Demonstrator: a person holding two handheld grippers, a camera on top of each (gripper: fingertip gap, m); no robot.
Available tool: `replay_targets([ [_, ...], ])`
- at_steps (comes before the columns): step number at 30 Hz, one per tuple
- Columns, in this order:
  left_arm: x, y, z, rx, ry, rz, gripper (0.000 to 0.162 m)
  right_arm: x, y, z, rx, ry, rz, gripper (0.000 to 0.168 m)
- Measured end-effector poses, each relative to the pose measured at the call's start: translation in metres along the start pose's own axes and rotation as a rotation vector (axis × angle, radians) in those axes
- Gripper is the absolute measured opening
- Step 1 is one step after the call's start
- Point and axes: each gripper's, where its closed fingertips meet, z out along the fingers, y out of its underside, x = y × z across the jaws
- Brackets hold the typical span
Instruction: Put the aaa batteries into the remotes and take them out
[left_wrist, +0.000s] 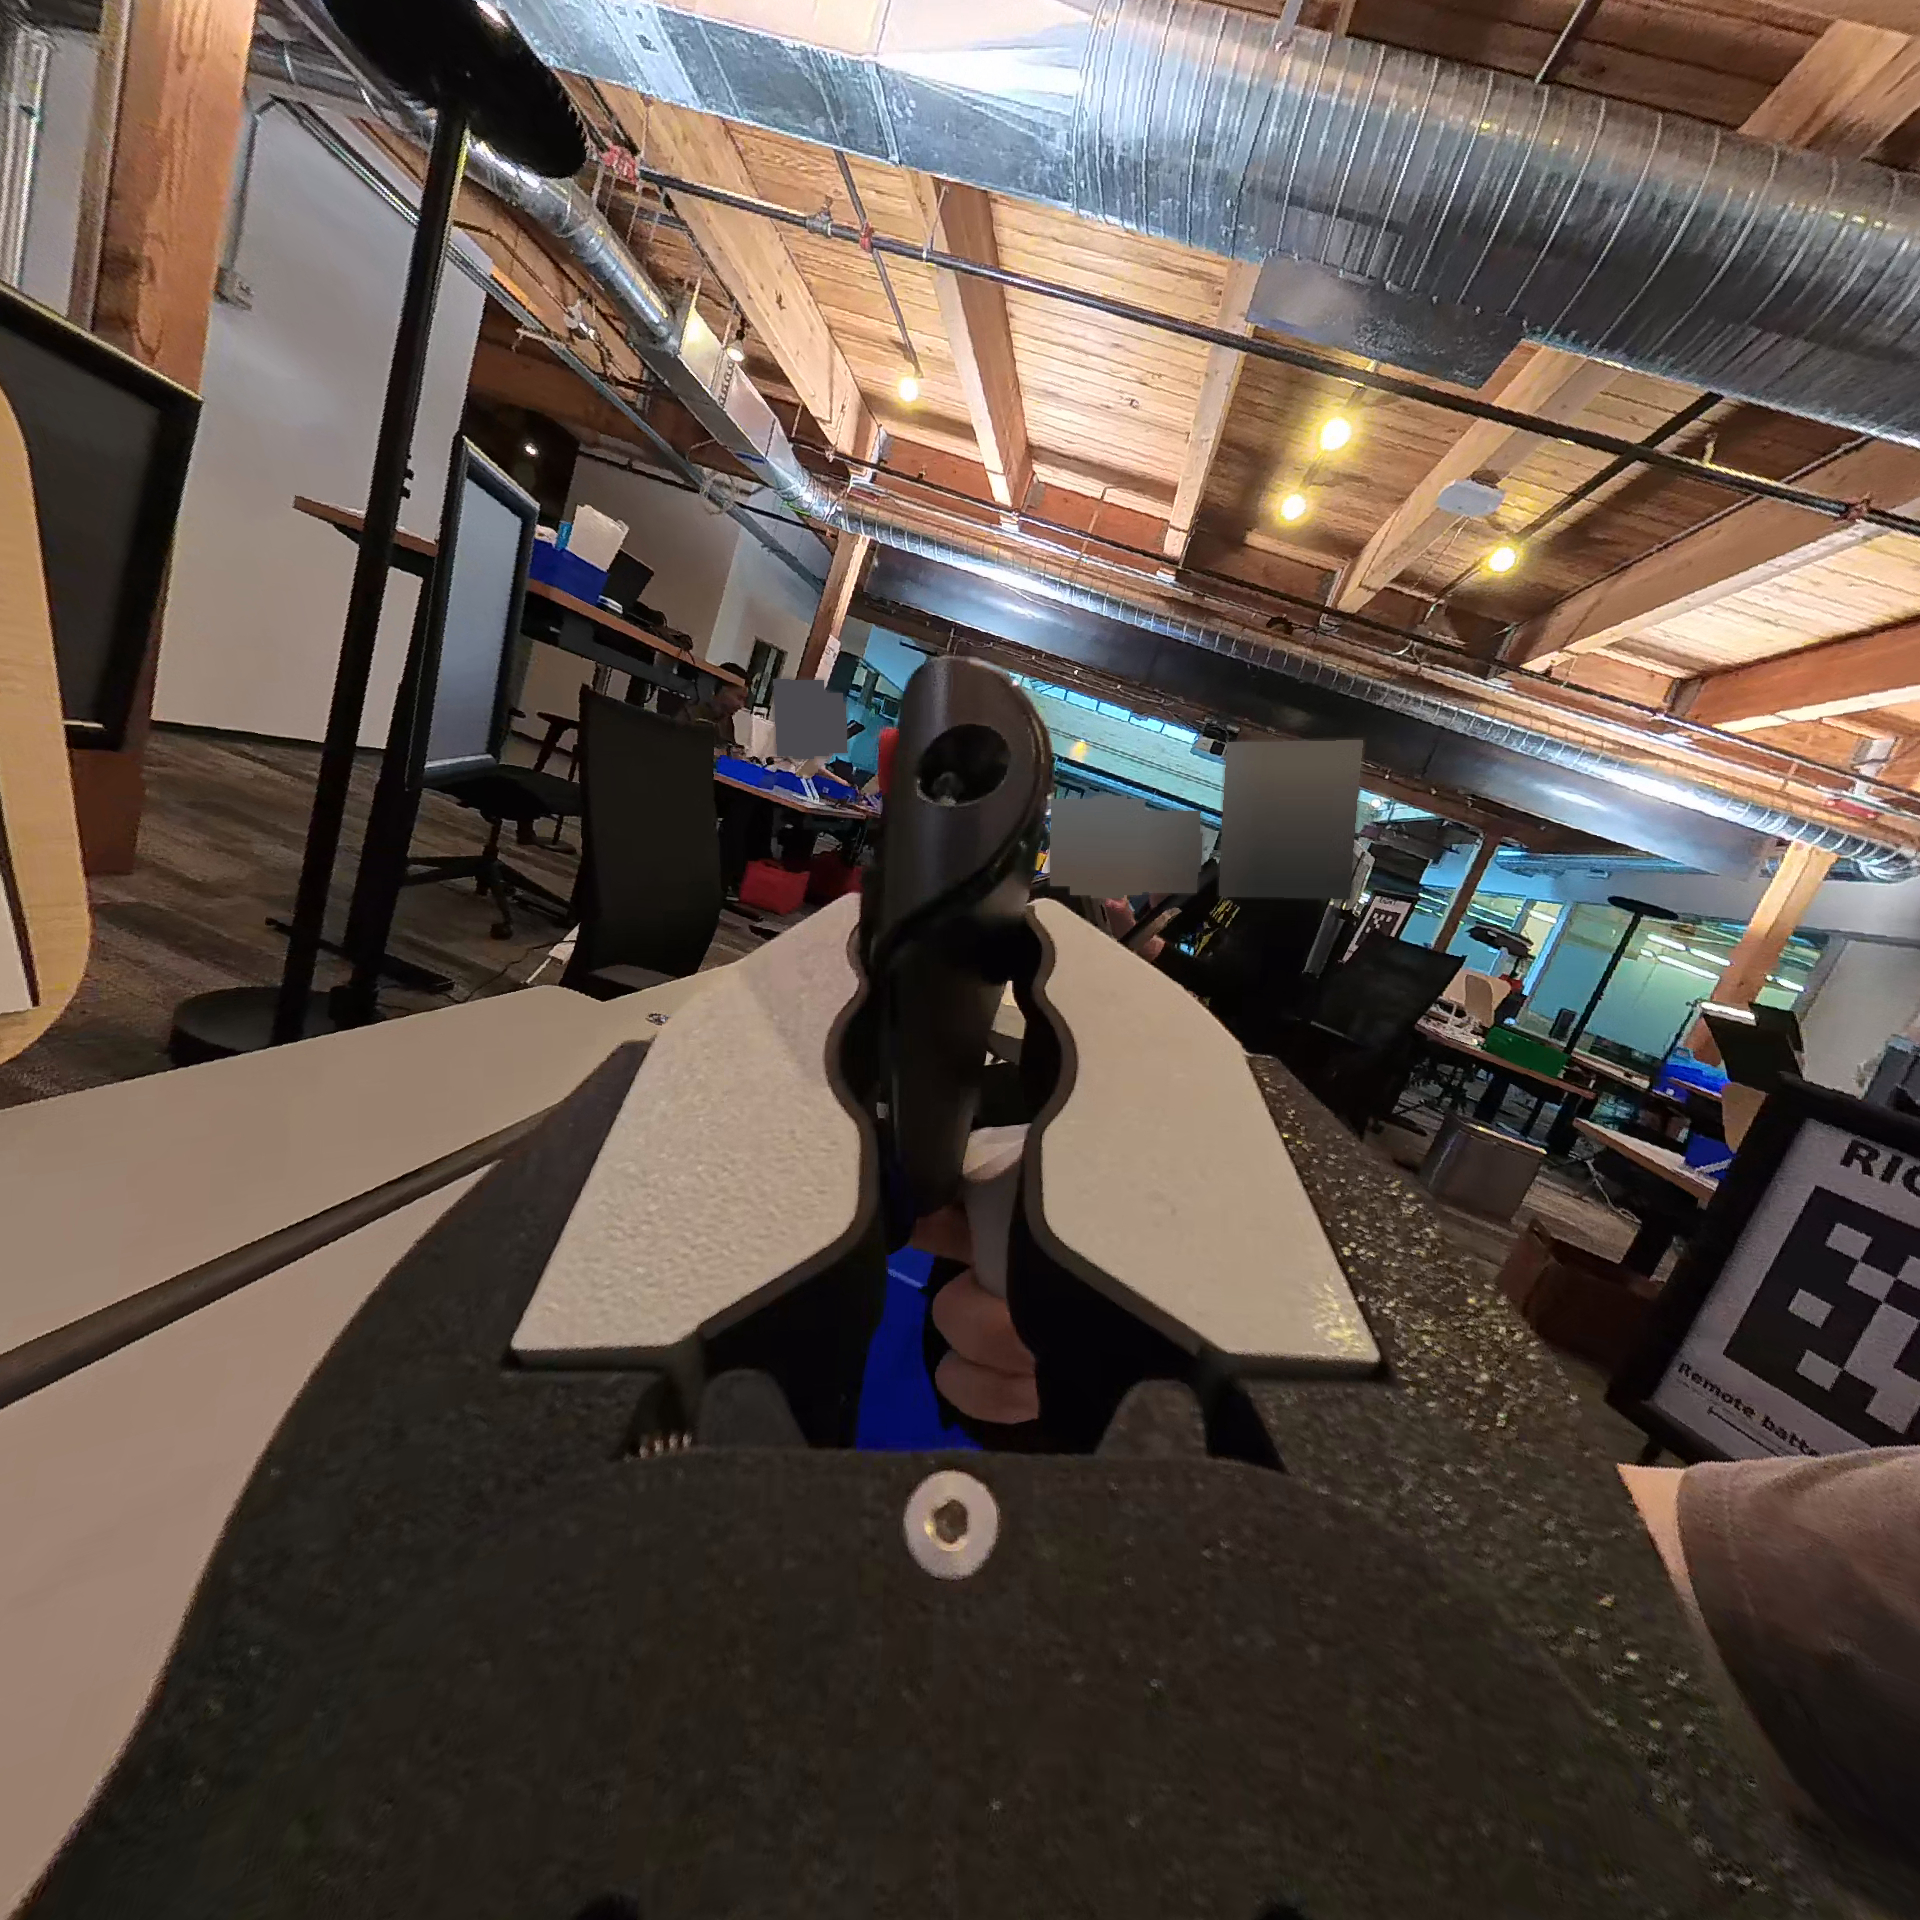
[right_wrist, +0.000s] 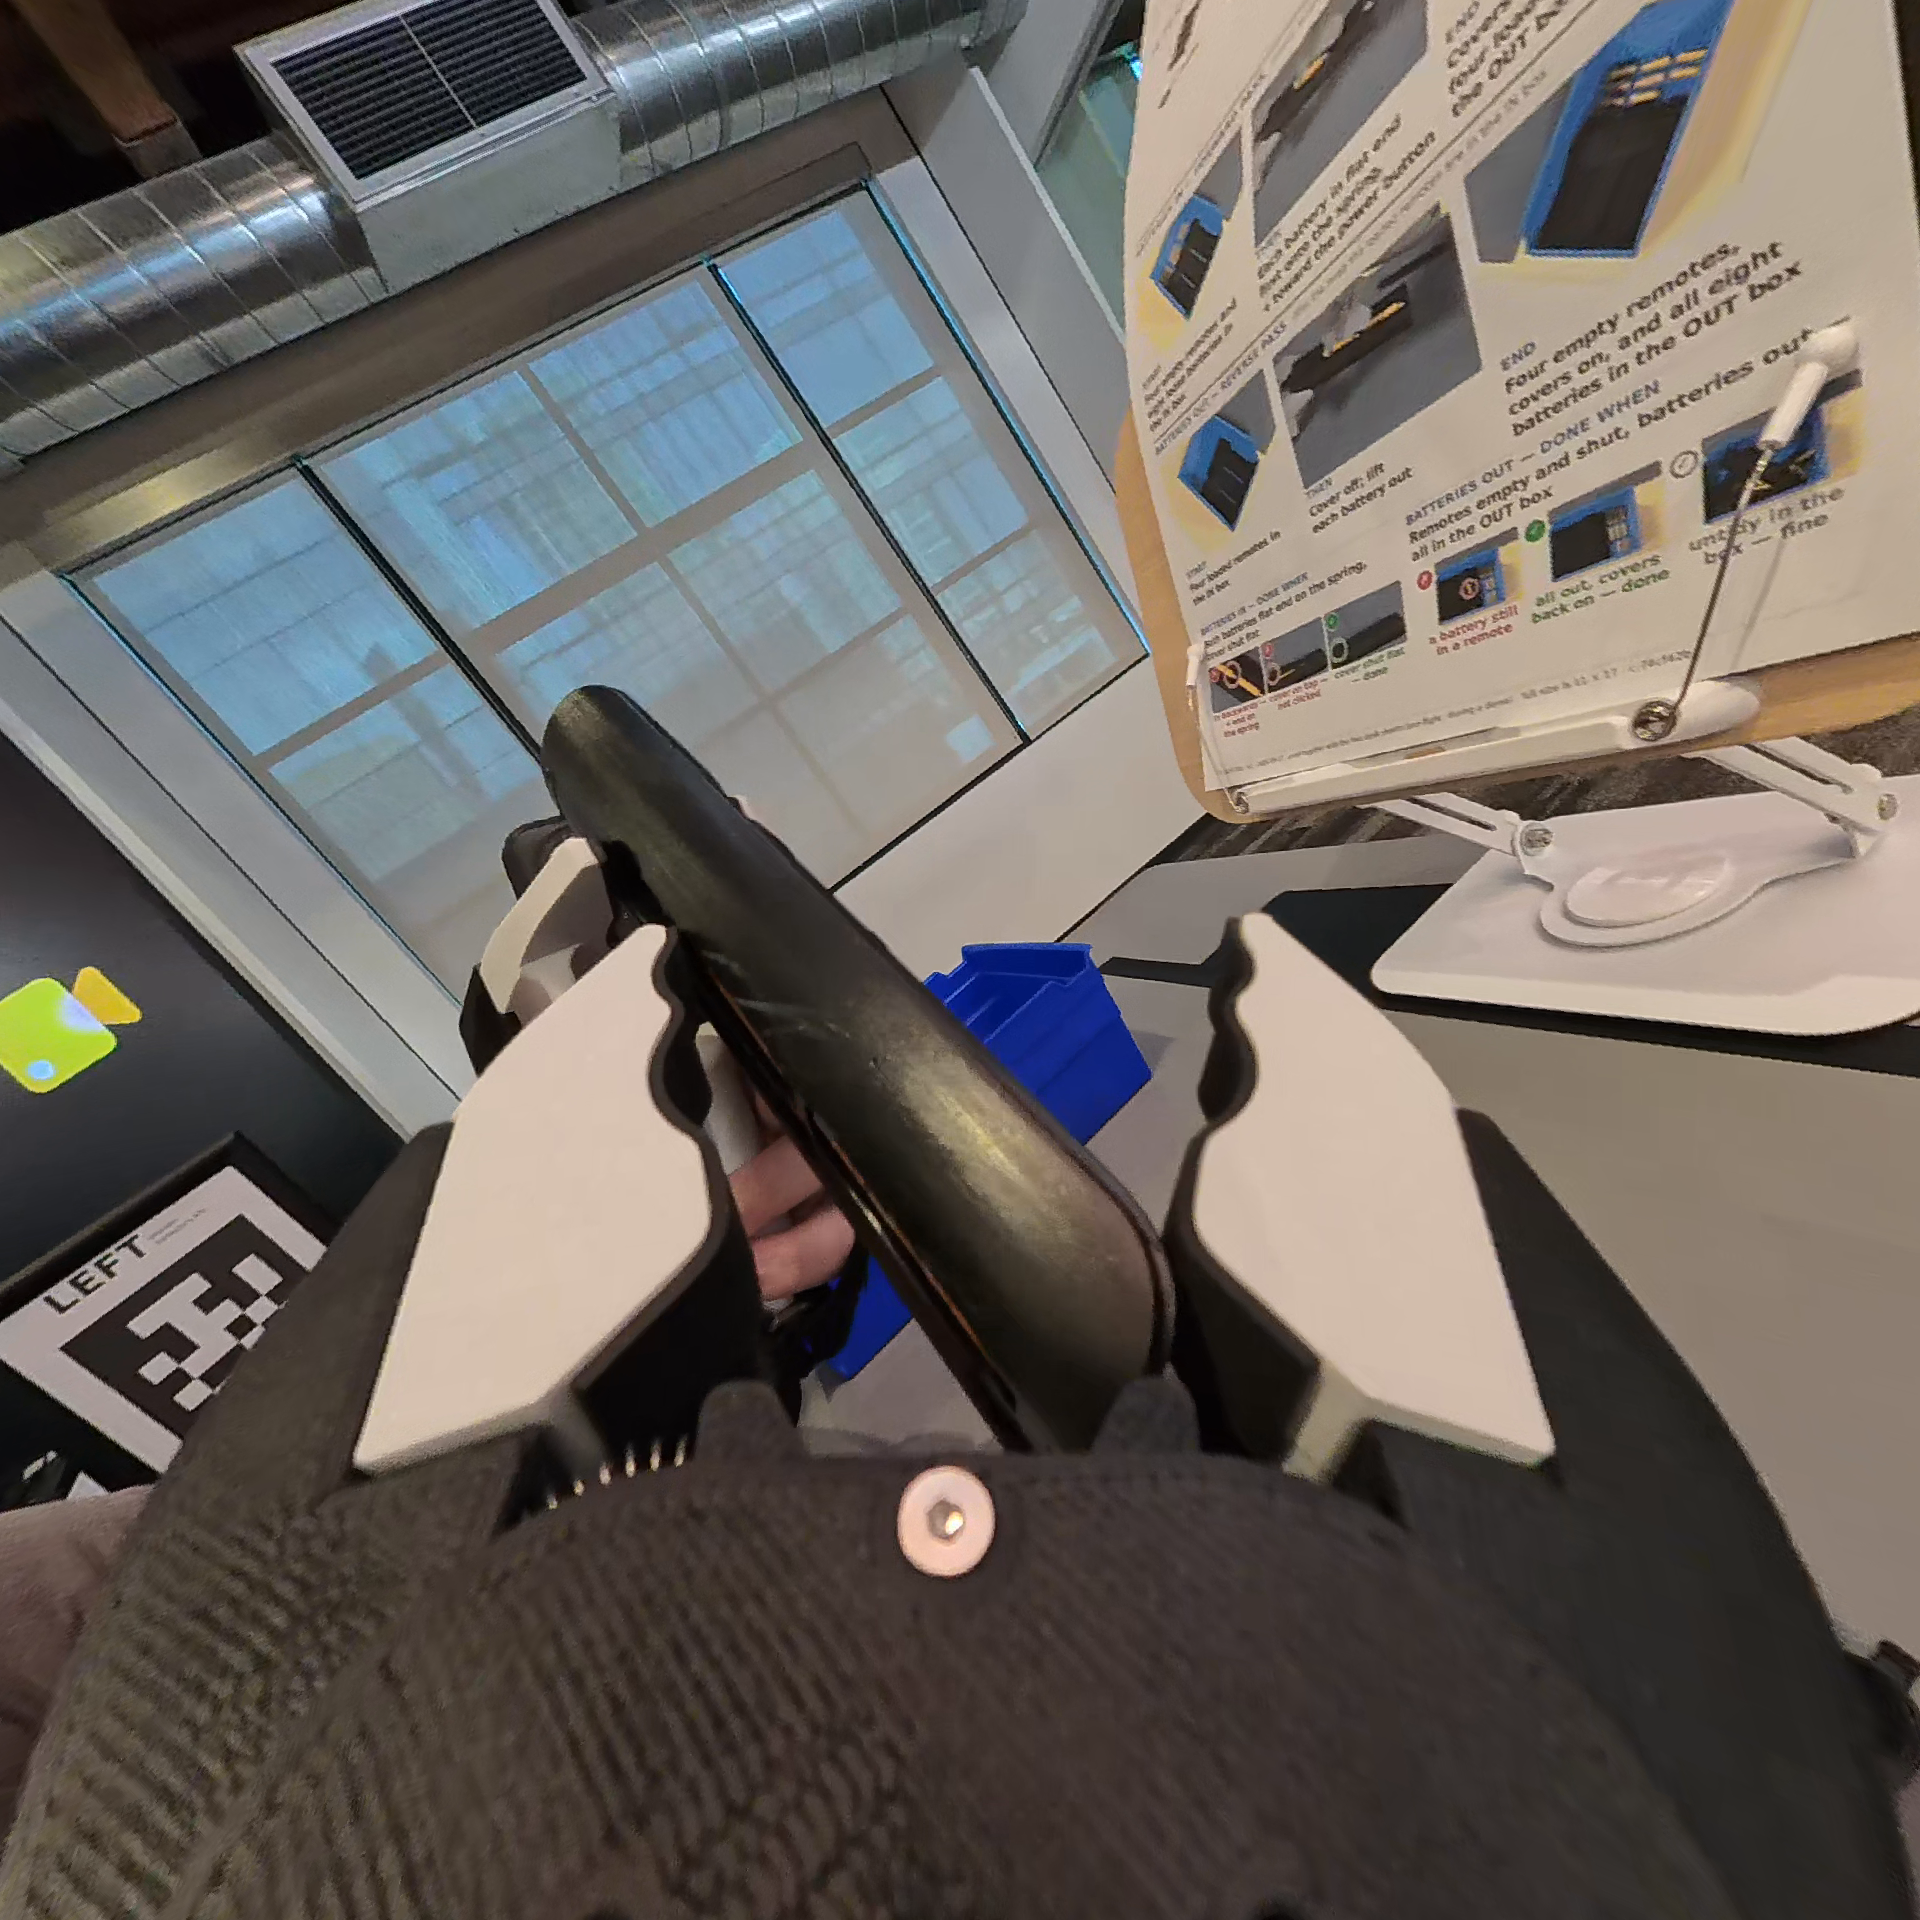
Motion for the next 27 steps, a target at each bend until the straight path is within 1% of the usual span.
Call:
replay_targets([
  [11,0.004,-0.005,-0.001,0.012,0.025,-0.006,0.025,-0.010,-0.002,0.000,-0.015,-0.055,-0.008,0.086],
  [19,0.008,-0.012,-0.003,0.031,0.065,-0.016,0.024,-0.022,-0.005,-0.002,-0.036,-0.110,-0.065,0.074],
  [22,0.006,-0.017,-0.005,0.026,0.078,-0.033,0.024,-0.027,-0.003,0.001,-0.048,-0.141,-0.075,0.066],
  [24,0.005,-0.021,-0.007,0.026,0.062,-0.031,0.024,-0.030,-0.004,0.002,-0.022,-0.177,-0.090,0.059],
  [25,0.002,-0.023,-0.008,0.040,0.052,-0.077,0.024,-0.032,-0.005,0.002,-0.004,-0.187,-0.108,0.054],
  [26,-0.001,-0.026,-0.010,0.067,0.062,-0.150,0.024,-0.033,-0.005,0.003,0.006,-0.196,-0.123,0.054],
  [27,-0.004,-0.027,-0.011,0.078,0.082,-0.232,0.024,-0.036,-0.005,0.003,0.009,-0.223,-0.129,0.063],
])
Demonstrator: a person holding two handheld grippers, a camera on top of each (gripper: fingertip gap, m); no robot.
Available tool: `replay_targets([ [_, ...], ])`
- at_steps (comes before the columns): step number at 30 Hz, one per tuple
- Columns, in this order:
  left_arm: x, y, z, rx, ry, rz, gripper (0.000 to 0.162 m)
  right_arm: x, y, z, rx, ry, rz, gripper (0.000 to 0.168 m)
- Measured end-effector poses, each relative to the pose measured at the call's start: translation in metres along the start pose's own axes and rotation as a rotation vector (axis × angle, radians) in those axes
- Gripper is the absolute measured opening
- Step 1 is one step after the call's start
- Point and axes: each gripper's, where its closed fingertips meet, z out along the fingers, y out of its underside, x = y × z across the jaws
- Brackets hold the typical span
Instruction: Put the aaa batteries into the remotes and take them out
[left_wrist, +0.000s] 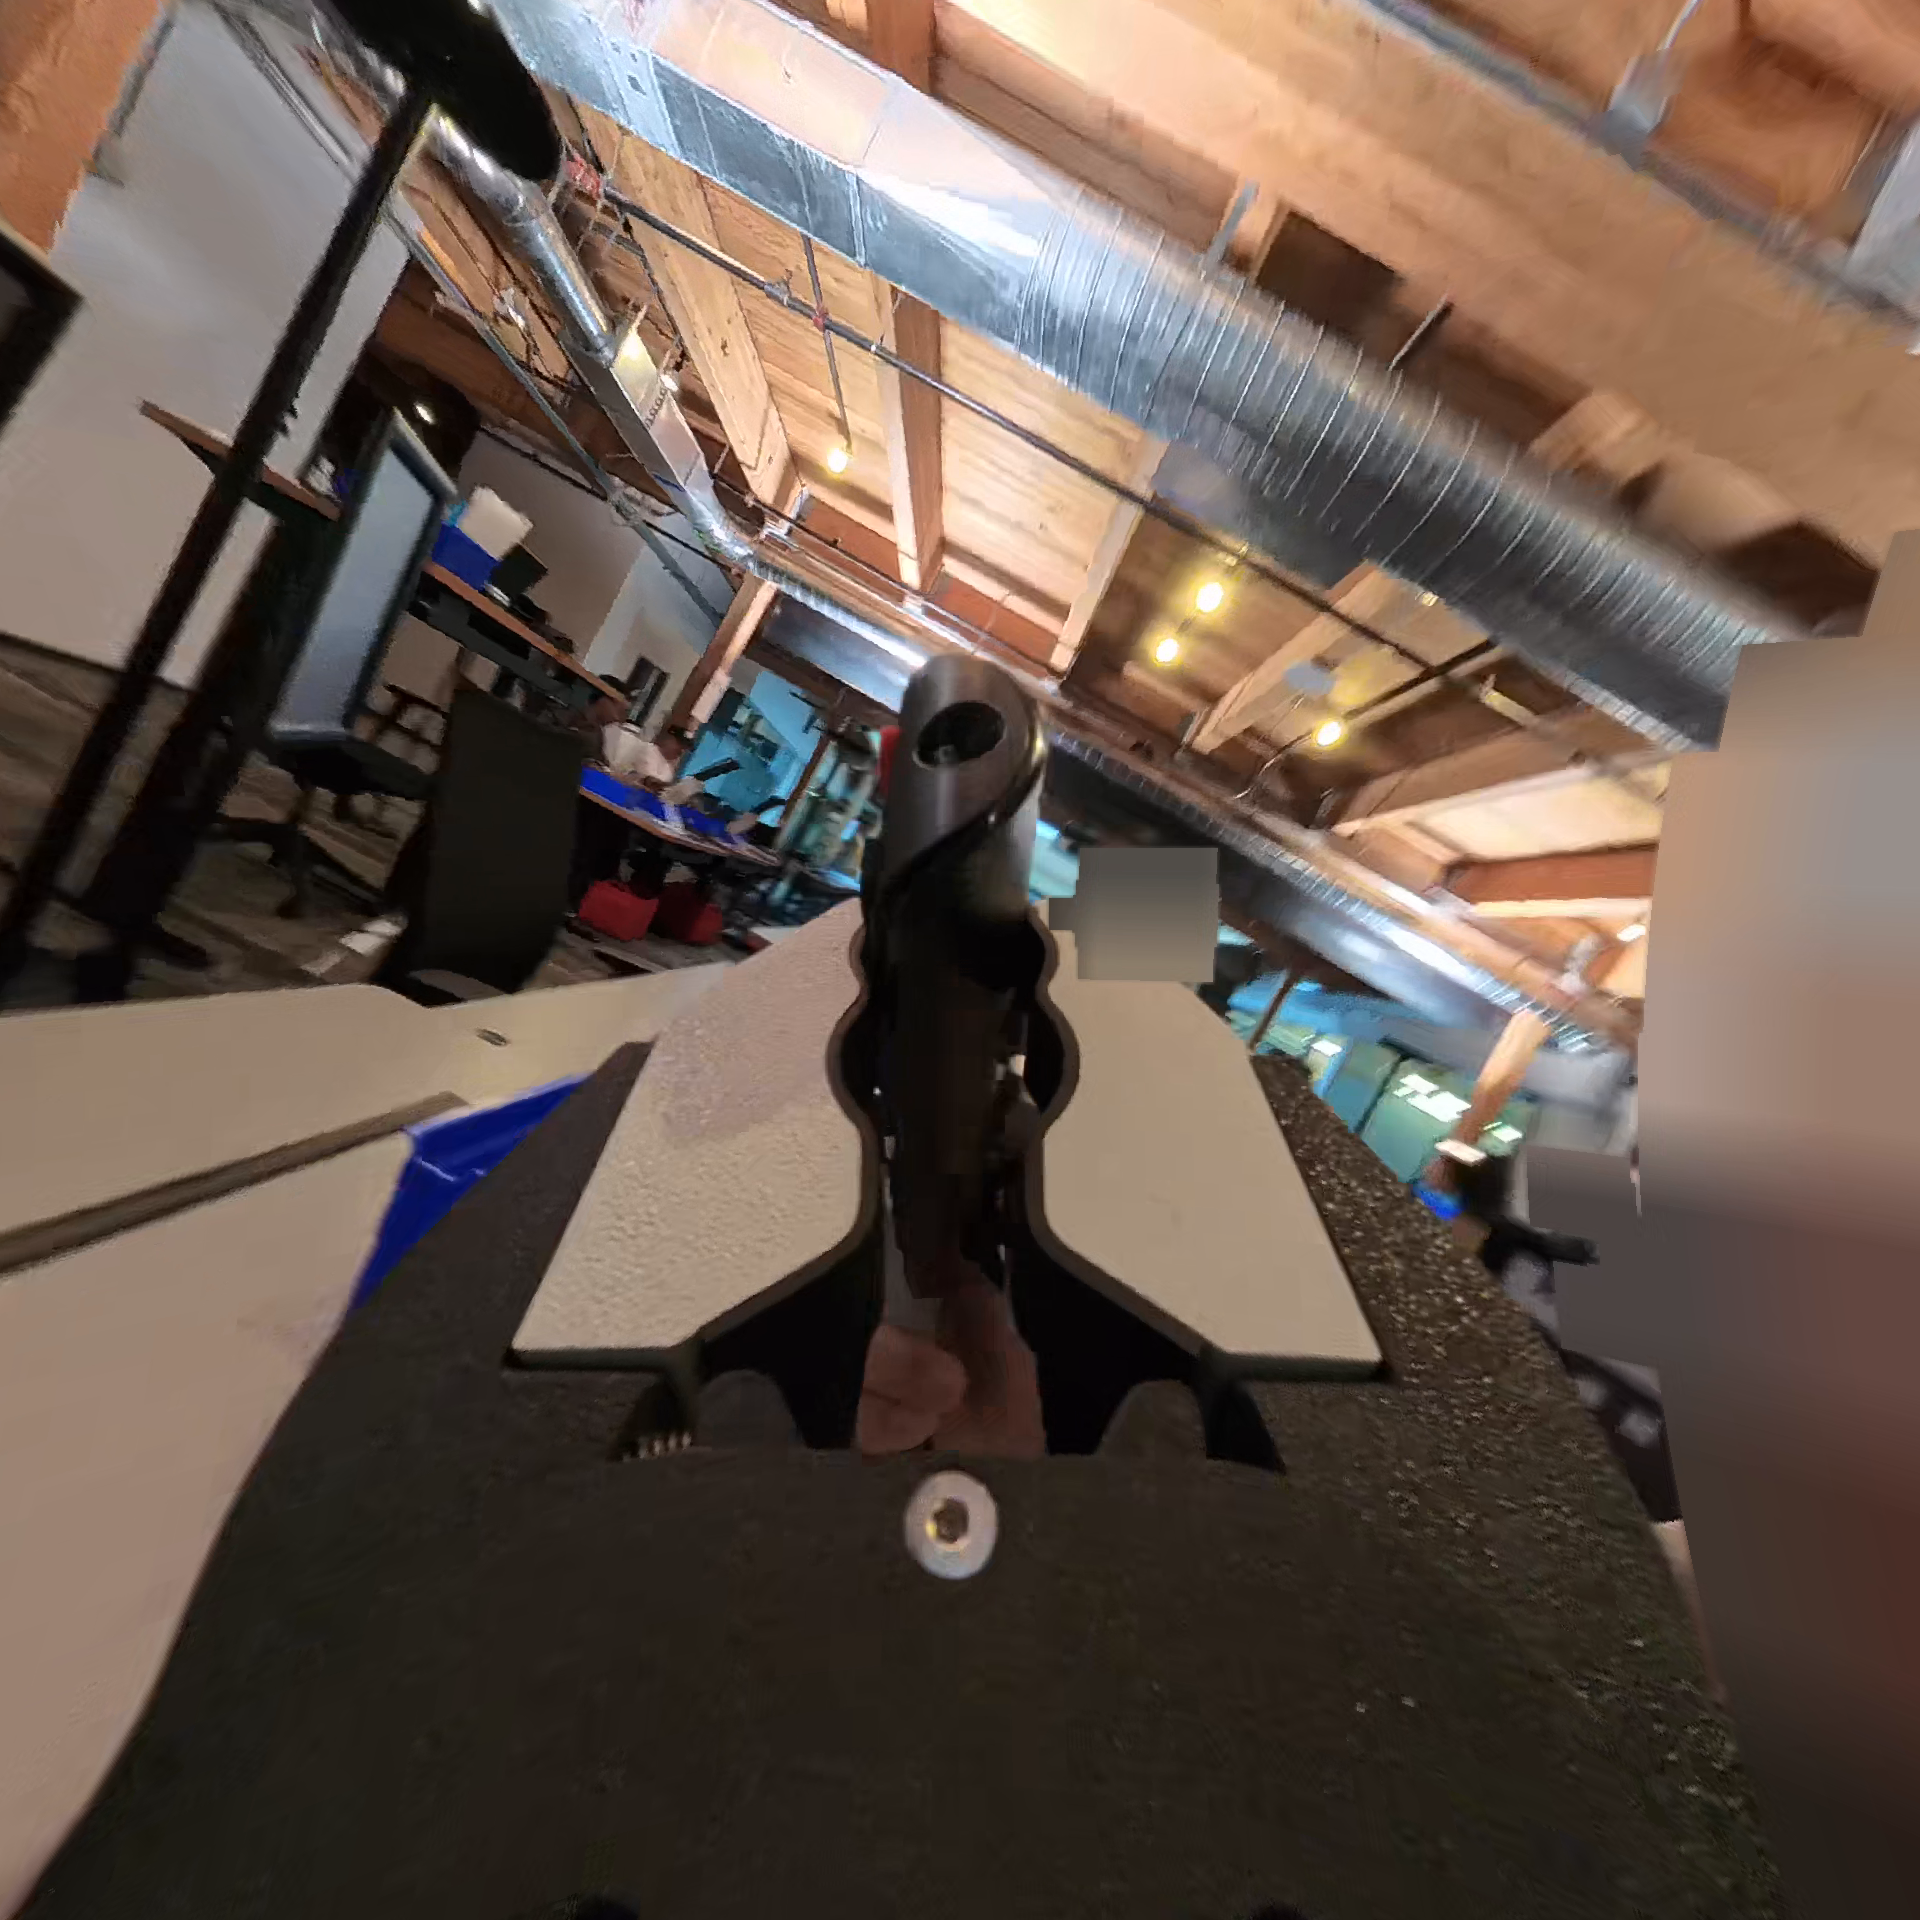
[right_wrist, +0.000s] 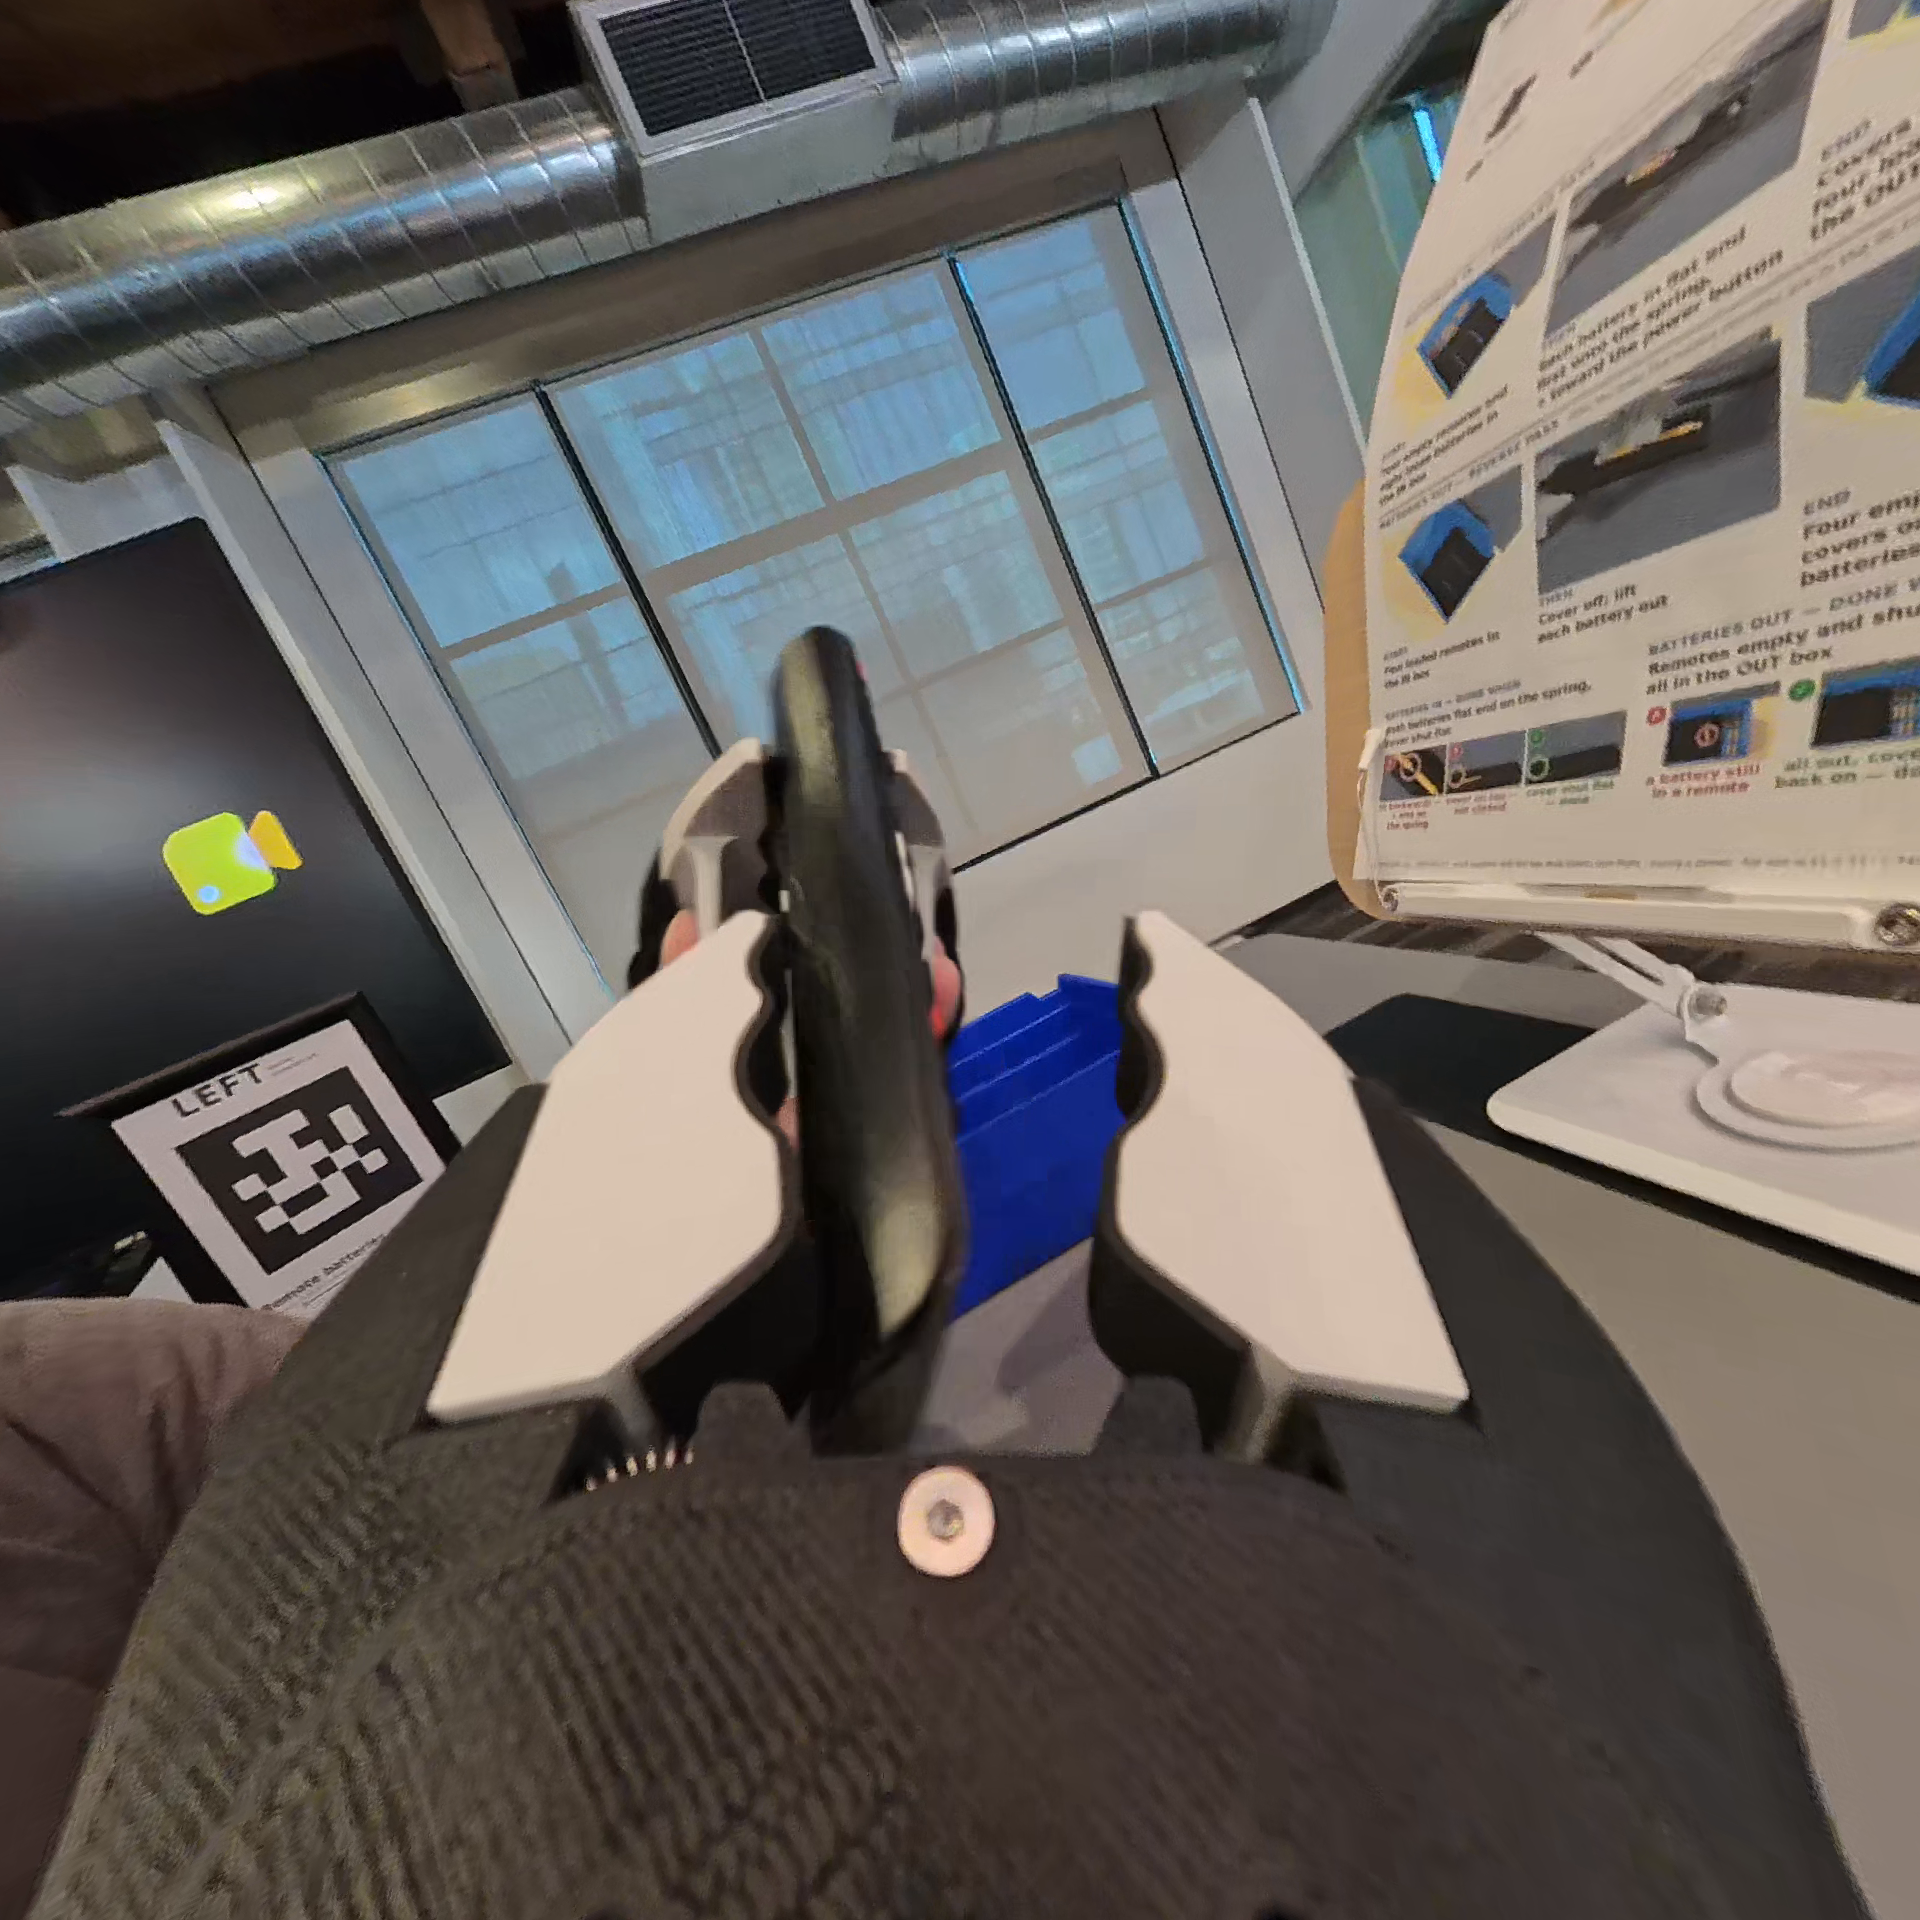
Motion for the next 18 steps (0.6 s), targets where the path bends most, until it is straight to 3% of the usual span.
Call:
replay_targets([
  [5,-0.026,-0.005,-0.007,0.053,-0.025,-0.192,0.025,0.007,0.005,0.001,0.016,-0.017,0.126,0.068],
  [13,-0.028,0.014,-0.001,-0.074,-0.093,-0.013,0.024,0.027,0.035,0.006,-0.047,0.113,0.239,0.066],
  [15,-0.030,0.020,0.001,-0.117,-0.131,0.043,0.023,0.024,0.033,0.003,-0.051,0.098,0.197,0.052],
  [16,-0.033,0.022,0.000,-0.132,-0.153,0.069,0.023,0.021,0.033,0.003,-0.073,0.086,0.165,0.038],
  [18,-0.034,0.023,0.000,-0.128,-0.161,0.063,0.023,0.020,0.032,0.003,-0.083,0.117,0.101,0.031],
])
